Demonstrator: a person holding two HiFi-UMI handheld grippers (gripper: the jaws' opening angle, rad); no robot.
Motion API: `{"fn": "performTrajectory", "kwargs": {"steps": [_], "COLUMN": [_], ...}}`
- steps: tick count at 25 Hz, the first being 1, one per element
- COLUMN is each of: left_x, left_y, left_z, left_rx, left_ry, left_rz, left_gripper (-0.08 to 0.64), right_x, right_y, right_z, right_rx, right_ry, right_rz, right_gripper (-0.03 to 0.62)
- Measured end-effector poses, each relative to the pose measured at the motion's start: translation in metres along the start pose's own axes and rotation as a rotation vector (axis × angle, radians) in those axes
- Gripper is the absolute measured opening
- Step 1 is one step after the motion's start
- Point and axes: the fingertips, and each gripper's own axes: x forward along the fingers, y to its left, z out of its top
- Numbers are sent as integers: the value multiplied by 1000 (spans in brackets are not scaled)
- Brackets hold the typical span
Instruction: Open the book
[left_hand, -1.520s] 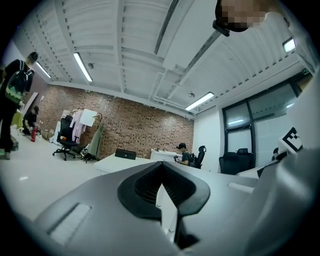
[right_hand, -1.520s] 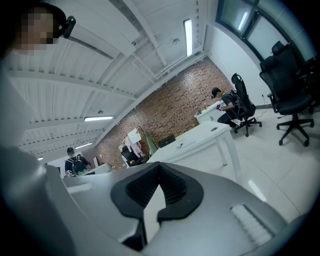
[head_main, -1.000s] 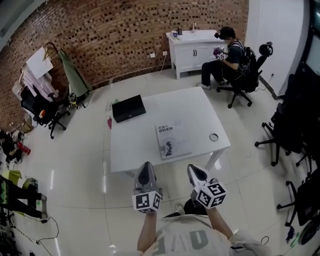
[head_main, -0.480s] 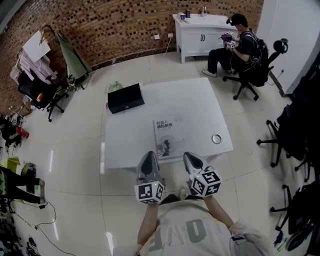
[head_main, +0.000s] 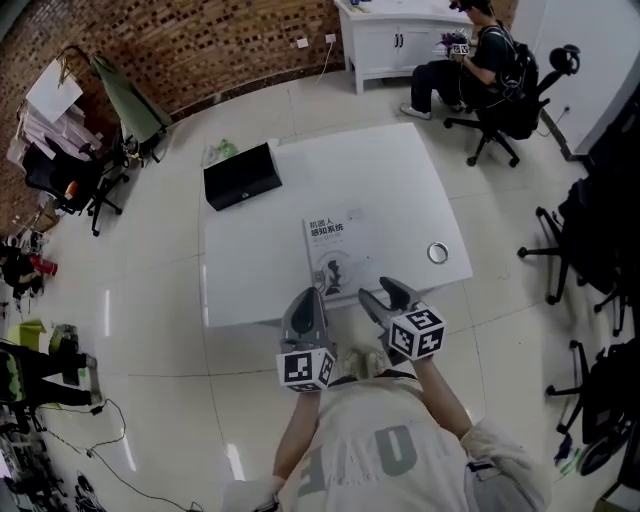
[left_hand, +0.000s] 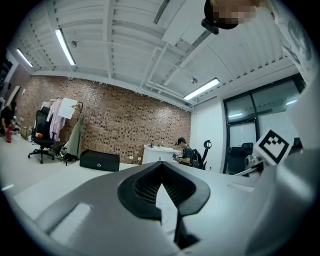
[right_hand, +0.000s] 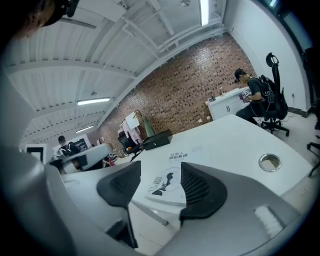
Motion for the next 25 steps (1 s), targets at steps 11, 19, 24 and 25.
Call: {"fn": "performTrajectory", "kwargs": {"steps": [11, 19, 24, 25], "left_x": [5, 8, 7, 7], "left_y": [14, 23, 25, 26], "left_z": [-17, -16, -19, -18], "left_rx": [-3, -20, -22, -22], "left_ry": [47, 34, 42, 44], "left_rz": [-28, -17, -11, -10], "left_gripper": [11, 11, 11, 11], "right_x": [41, 40, 38, 37], "right_y": [-95, -105, -103, -102], "right_z": [-84, -90, -85, -84], "right_rx": [78, 147, 93, 72], "right_ry": [257, 283, 291, 293], "right_rz": [-284, -353, -397, -406], "right_gripper": [189, 98, 78, 72]}}
